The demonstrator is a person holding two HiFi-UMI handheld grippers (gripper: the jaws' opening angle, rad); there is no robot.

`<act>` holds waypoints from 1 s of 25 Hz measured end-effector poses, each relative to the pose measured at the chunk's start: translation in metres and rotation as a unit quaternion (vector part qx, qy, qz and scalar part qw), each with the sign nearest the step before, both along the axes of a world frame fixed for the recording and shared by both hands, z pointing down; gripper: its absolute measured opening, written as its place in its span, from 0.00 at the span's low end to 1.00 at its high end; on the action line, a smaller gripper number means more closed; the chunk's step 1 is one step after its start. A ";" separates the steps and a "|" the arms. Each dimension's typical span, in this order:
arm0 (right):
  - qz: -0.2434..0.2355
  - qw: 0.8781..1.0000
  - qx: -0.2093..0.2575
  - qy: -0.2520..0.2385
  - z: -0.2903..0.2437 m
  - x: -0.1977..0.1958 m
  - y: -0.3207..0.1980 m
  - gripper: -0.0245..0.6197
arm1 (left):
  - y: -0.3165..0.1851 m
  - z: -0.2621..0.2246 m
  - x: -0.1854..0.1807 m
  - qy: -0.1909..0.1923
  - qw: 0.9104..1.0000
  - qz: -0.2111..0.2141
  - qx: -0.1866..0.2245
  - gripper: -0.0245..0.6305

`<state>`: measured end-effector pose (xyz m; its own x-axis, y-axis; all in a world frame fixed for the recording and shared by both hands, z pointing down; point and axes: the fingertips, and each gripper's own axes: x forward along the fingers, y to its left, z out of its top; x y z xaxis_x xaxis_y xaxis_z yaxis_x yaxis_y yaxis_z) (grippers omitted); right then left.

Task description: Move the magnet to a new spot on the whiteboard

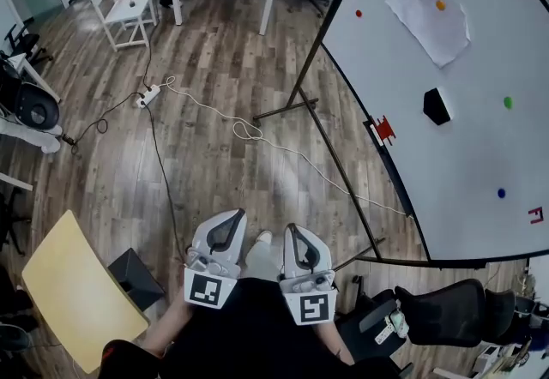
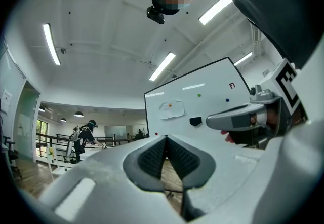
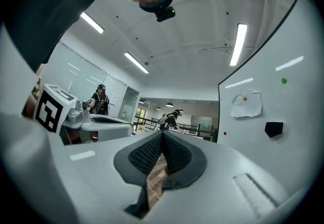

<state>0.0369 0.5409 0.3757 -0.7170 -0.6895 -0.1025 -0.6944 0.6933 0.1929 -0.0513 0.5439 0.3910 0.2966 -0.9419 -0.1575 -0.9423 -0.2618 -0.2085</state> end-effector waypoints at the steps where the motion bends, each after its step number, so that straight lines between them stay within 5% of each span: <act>1: -0.003 1.000 0.001 0.003 0.000 0.002 -0.012 0.04 | -0.012 0.000 0.002 0.002 1.000 -0.002 -0.003 0.04; 12: -0.024 1.000 0.007 -0.007 -0.005 0.042 -0.133 0.04 | -0.130 -0.008 0.040 -0.012 1.000 -0.018 0.011 0.04; 25: -0.019 0.999 0.024 -0.025 -0.014 0.076 -0.204 0.04 | -0.195 -0.014 0.063 -0.022 0.999 -0.030 0.012 0.04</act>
<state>0.1133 0.3369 0.3613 -0.7361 -0.6551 -0.1701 -0.6768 0.7105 0.1926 0.0113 0.3492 0.3771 0.2459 -0.9545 -0.1684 -0.9461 -0.1986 -0.2558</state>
